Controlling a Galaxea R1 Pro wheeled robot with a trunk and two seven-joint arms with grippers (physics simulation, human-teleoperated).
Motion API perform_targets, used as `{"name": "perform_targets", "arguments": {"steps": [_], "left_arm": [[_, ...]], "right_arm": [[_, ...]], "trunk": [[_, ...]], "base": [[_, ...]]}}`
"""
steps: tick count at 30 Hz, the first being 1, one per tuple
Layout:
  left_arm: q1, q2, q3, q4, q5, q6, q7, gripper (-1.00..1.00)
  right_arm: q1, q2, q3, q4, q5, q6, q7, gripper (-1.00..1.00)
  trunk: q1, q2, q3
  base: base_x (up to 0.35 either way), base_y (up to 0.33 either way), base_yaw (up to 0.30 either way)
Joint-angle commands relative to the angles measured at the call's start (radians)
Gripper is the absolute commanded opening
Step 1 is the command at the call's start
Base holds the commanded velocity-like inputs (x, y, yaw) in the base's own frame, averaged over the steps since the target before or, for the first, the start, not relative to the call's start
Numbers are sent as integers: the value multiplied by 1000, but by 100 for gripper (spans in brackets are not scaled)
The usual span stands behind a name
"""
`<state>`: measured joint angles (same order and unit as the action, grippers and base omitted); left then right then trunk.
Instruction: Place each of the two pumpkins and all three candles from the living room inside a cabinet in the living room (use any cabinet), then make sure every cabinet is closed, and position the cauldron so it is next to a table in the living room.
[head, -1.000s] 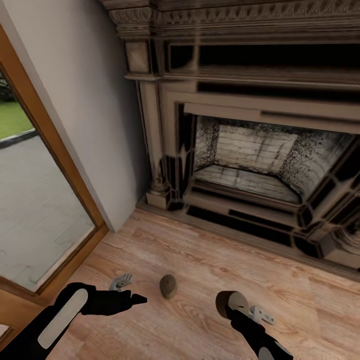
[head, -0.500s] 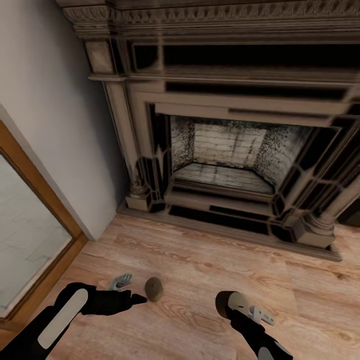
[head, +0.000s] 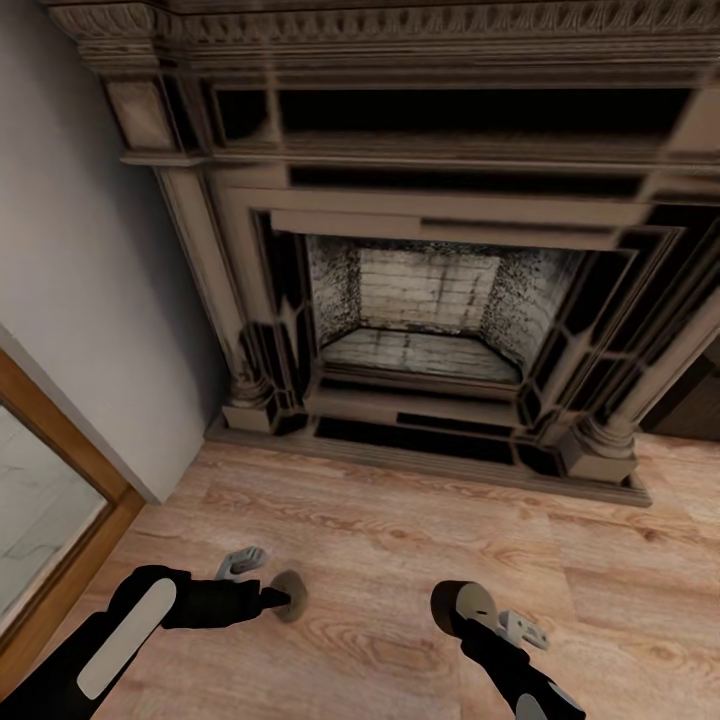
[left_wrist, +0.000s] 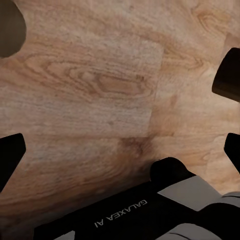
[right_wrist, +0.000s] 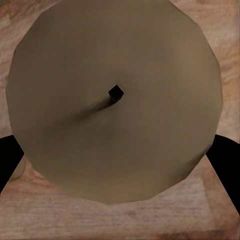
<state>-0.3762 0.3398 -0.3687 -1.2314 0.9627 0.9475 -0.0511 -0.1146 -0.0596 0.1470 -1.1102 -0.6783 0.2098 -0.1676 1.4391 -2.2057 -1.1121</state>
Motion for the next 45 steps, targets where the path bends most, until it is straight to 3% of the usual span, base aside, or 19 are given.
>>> {"name": "perform_targets", "arguments": {"steps": [1, 23, 30, 37, 45], "left_arm": [[-1, 1, -1, 0, -6, 1, -5, 100], [0, 1, -3, 0, -10, -1, -4, 100], [0, 1, -4, 0, -10, -2, -4, 100], [0, 1, -3, 0, -10, -3, -4, 100], [0, 1, -3, 0, -10, -3, -3, 100]], "right_arm": [[0, -1, 3, -2, -8, 2, -9, -100], [0, 1, 12, -18, -1, 15, -11, -100], [-8, 0, 5, -30, -4, 205, -41, -100], [-140, -2, 3, 53, -4, 359, -128, -100], [-174, -3, 6, 91, 1, 389, -141, -100]], "trunk": [[0, 0, -1], [0, 0, -1], [0, 0, -1], [0, 0, -1], [0, 0, -1]], "base": [[85, 0, -6], [73, -64, 0], [4, -8, 0], [0, 0, 0], [0, 0, 0]]}}
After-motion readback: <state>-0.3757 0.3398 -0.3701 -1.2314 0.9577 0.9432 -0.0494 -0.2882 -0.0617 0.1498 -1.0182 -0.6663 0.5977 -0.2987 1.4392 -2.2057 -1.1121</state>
